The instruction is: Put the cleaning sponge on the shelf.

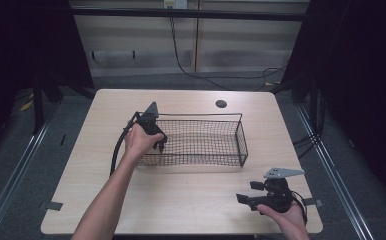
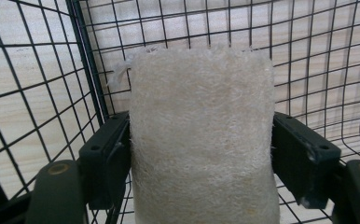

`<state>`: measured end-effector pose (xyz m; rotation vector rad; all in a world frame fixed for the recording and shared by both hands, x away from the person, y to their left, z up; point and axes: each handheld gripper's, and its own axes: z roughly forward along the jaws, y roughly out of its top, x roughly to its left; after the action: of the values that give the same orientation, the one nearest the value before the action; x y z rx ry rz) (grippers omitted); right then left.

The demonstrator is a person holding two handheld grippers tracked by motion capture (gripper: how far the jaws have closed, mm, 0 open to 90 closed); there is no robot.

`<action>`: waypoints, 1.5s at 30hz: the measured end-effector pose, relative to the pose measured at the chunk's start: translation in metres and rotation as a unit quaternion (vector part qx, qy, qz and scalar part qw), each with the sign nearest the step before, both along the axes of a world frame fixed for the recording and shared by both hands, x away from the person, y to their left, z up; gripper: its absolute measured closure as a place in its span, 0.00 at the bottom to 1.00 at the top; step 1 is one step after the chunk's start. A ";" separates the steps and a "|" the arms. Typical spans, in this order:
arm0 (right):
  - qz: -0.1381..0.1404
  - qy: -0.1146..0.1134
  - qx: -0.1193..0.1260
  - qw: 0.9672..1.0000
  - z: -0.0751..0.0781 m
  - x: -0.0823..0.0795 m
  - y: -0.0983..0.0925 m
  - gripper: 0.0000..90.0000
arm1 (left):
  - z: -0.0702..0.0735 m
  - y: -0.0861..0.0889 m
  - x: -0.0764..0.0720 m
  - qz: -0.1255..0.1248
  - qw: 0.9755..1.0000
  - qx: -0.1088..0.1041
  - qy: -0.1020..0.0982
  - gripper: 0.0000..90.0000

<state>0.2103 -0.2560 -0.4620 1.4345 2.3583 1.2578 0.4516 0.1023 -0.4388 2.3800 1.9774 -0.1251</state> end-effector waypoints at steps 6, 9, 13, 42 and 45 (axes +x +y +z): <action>0.000 0.002 -0.001 1.000 0.000 0.000 0.000 0.24 | 0.003 0.003 0.000 0.001 1.000 -0.007 0.002 0.28; 0.000 0.001 0.000 1.000 0.000 0.000 0.000 0.24 | 0.004 0.003 0.000 0.001 1.000 -0.012 0.003 0.27; 0.000 0.000 -0.001 1.000 0.000 0.000 0.000 0.24 | 0.007 0.005 -0.001 0.006 1.000 -0.016 0.002 0.27; 0.002 0.001 -0.003 1.000 0.000 0.000 0.001 0.24 | 0.034 0.016 -0.010 0.003 0.998 -0.058 -0.024 0.29; 0.001 0.002 -0.003 1.000 0.000 0.000 0.001 0.24 | 0.036 0.018 -0.010 0.002 0.998 -0.056 -0.024 0.29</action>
<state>0.2104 -0.2550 -0.4620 1.4331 2.3649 1.2479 0.4418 0.1203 -0.4029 2.2887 1.9004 -0.1725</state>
